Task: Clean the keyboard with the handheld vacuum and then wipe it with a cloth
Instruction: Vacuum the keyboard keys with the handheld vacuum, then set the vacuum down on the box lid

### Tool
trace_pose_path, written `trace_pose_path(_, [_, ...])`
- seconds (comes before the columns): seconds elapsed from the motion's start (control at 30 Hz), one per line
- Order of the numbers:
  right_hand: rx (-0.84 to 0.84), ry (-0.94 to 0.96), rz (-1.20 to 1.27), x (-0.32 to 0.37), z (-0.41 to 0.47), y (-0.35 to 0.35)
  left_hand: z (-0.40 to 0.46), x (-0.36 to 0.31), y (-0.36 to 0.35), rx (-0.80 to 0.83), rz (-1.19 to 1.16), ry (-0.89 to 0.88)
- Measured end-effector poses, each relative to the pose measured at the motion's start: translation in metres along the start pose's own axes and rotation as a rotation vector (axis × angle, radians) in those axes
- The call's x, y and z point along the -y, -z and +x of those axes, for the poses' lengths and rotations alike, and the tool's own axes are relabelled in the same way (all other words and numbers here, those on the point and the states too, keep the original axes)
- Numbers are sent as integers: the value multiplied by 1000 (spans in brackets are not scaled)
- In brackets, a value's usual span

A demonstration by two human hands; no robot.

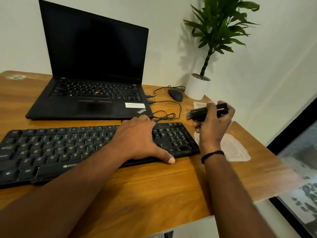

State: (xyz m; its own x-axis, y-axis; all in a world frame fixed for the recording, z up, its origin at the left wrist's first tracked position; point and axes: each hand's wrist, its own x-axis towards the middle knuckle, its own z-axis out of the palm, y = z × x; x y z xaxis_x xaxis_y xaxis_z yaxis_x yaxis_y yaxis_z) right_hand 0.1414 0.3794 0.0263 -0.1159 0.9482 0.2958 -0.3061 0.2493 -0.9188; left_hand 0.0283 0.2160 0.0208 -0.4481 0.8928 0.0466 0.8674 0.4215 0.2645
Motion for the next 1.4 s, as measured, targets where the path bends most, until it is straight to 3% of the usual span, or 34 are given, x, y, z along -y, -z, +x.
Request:
trace_pose_path(0.3, [151,83,-183,0,-13,-14,0,2,3,25,-26,-18])
trace_pose_path(0.53, [219,59,-126,10,-16,-7,-10,-3,11,81,-42,-26])
trace_pose_path(0.67, [217,146,-89,22,-26,-1,-18,-5,15,109,-29,-33])
trace_pose_path(0.77, [283,166,-53,31,-46,-1,-32,-9,21,54,-84,-30])
trace_pose_path(0.87, [373,-5,101,39,-76,-4,-59,-6,25,-181,-289,10])
trace_pose_path(0.97, [536,-349,432,51,-107,-11,-91,3,27,-404,-748,105])
trace_pose_path(1.03, [636,-423,479,56,-124,-15,-111,4,31,-449,-1046,191])
trace_pose_path(1.1, [708,-368,380,58,-139,-18,-130,2,36,-449,-1234,311])
trace_pose_path(1.23, [871,-51,45,70,-154,-19,-160,1,45,-441,-1447,459])
trace_pose_path(1.4, [974,10,-44,98,-176,-22,-180,7,51,-506,-1541,388])
